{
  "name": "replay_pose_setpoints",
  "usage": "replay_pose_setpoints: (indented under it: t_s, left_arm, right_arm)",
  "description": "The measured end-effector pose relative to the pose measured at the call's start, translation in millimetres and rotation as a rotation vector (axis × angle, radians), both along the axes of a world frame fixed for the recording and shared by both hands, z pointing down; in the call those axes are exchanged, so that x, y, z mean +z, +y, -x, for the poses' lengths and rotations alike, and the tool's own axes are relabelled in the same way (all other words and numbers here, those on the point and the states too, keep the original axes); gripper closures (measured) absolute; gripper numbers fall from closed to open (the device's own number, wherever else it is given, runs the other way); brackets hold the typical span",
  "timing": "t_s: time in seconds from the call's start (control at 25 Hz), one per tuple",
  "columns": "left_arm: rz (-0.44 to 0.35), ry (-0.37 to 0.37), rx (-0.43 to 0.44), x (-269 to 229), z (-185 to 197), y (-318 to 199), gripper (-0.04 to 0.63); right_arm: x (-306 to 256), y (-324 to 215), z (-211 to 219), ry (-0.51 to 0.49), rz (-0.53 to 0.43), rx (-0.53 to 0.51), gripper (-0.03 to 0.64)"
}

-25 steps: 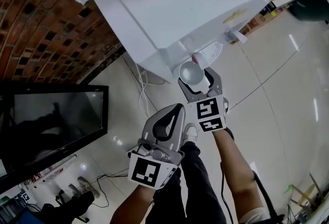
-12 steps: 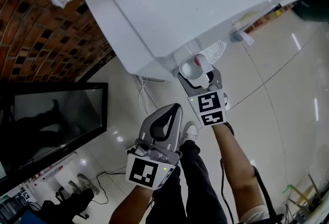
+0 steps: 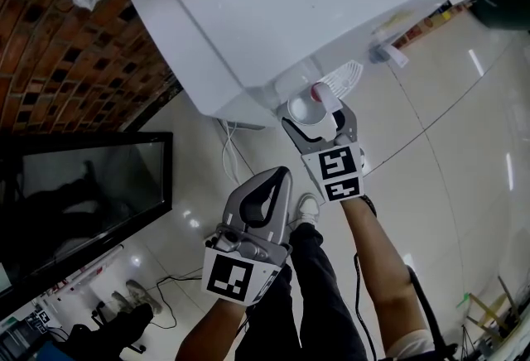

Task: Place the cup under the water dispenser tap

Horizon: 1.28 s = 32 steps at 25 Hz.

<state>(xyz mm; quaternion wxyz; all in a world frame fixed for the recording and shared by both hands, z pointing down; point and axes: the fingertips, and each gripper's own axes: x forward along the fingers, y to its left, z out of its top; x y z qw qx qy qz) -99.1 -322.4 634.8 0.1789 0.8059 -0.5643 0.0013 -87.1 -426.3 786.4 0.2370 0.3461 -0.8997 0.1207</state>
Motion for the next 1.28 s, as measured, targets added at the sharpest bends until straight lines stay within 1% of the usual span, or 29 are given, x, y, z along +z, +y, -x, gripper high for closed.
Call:
replay_pose_setpoints:
  t_s: [0.12,0.28,0.44,0.52,0.64,0.84,1.0,1.08,1.28]
  left_arm:
    - [0.004,-0.005,-0.001,0.9,3.4,3.0,0.604]
    - [0.006,-0.007,0.003,-7.7,3.1,8.9,0.604]
    - [-0.008,-0.023,0.03,-25.5,-1.4,19.7,0.604]
    - [-0.017,-0.026,0.035,-36.3,-1.2,26.6,0.604]
    - [-0.021,-0.034,0.044,-51.8,-0.5,39.5,0.604]
    - [-0.044,-0.041,0.065,-86.0,-0.7,62.5,0.604]
    - [-0.076,-0.045,0.077,-118.3,1.1,78.3,0.604]
    - [-0.088,-0.046,0.089,-133.7,-1.2,88.0,0.604]
    - [-0.151,-0.06,0.126,-177.4,-8.0,105.5,0.604]
  right_arm:
    - [-4.0,3.7,-6.4,0.002,-0.008,0.016,0.224]
    - [-12.2,20.1,-17.5,0.021,0.011,0.033,0.224]
    - [-34.4,41.1,-24.4,0.022,-0.001,0.061,0.224]
    - [-51.9,53.5,-26.2,0.007,-0.003,0.079,0.225]
    - [-85.6,77.1,-26.8,-0.045,-0.007,0.1,0.317]
    - [-149.2,114.1,-29.7,-0.077,-0.048,0.113,0.402]
    - [-215.8,140.8,-26.6,-0.121,-0.099,0.112,0.454]
    - [-244.9,159.7,-27.3,-0.136,-0.109,0.117,0.485]
    - [-309.3,195.9,-35.1,-0.184,-0.157,0.142,0.523]
